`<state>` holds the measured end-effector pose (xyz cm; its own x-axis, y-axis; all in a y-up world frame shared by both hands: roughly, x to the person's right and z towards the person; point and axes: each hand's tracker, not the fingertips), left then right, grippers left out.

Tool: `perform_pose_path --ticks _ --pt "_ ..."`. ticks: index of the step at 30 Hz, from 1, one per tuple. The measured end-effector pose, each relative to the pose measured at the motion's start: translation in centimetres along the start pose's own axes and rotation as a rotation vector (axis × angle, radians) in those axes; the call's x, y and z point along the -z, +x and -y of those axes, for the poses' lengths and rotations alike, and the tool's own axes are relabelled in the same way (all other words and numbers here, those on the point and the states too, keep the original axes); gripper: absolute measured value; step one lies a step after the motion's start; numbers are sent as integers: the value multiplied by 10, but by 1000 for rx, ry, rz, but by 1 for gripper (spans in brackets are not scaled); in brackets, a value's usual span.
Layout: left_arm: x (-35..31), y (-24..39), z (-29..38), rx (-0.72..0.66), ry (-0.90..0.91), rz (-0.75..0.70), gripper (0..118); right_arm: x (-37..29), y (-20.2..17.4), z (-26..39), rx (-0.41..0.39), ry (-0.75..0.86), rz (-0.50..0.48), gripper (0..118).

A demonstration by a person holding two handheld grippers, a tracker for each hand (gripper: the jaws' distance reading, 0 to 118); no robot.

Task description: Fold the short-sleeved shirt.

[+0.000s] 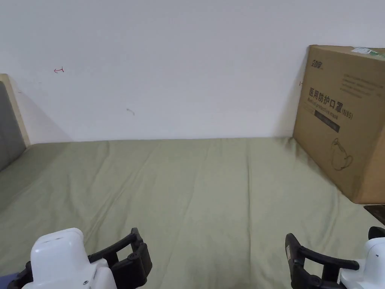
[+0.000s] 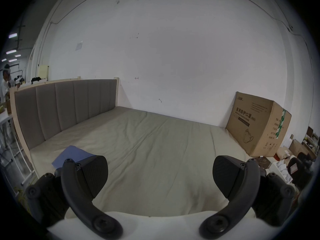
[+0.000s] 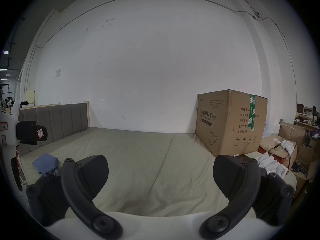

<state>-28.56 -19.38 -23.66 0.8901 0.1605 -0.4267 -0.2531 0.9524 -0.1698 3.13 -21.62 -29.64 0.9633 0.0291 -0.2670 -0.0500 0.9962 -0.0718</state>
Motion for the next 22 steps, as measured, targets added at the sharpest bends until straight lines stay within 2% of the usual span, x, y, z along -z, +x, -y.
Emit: perform_pose_path --ticks 6,11,22 --pt "7 8 3 30 -27 -10 118 6 3 7 9 -14 9 118" --pt "16 13 1 -24 -111 106 118 14 4 14 18 -32 15 118" --pt "50 41 3 -8 -135 144 118 46 11 27 38 -54 24 118"
